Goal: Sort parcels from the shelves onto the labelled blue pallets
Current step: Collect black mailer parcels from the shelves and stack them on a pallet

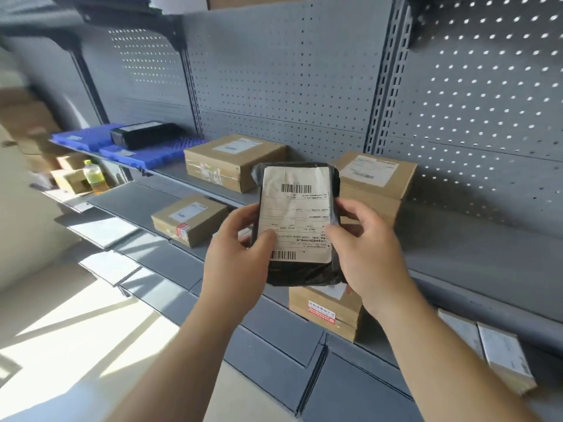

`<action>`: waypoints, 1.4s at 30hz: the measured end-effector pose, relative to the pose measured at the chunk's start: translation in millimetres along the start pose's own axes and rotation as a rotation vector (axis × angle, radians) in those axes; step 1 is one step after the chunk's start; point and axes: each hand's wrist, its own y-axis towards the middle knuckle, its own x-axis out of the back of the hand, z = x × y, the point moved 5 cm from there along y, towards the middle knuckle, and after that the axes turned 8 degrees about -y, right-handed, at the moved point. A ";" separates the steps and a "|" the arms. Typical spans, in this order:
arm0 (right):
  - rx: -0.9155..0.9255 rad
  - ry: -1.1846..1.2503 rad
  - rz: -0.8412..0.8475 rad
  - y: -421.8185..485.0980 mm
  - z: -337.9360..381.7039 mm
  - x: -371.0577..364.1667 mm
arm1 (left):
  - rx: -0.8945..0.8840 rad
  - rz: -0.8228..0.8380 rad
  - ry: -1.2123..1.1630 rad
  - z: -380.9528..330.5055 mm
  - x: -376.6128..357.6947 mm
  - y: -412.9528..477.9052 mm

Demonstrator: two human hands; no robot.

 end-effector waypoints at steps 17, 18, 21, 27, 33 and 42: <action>0.077 0.112 0.426 51.6 63.5 -281.1 | 0.068 -0.396 0.056 23.9 242.4 76.1; 0.082 0.122 0.448 59.4 64.8 -297.1 | 0.063 -0.416 0.075 25.2 252.1 84.9; 0.100 0.158 0.500 87.7 69.4 -340.7 | 0.037 -0.478 0.141 27.8 278.6 117.0; 0.100 0.233 0.617 156.2 82.6 -420.1 | 0.031 -0.584 0.163 29.1 317.4 188.4; 0.098 0.257 0.713 198.5 86.3 -495.6 | 0.025 -0.659 0.171 41.7 358.9 241.4; 0.108 0.171 0.655 259.4 96.2 -598.7 | 0.035 -0.630 0.139 65.8 437.6 345.0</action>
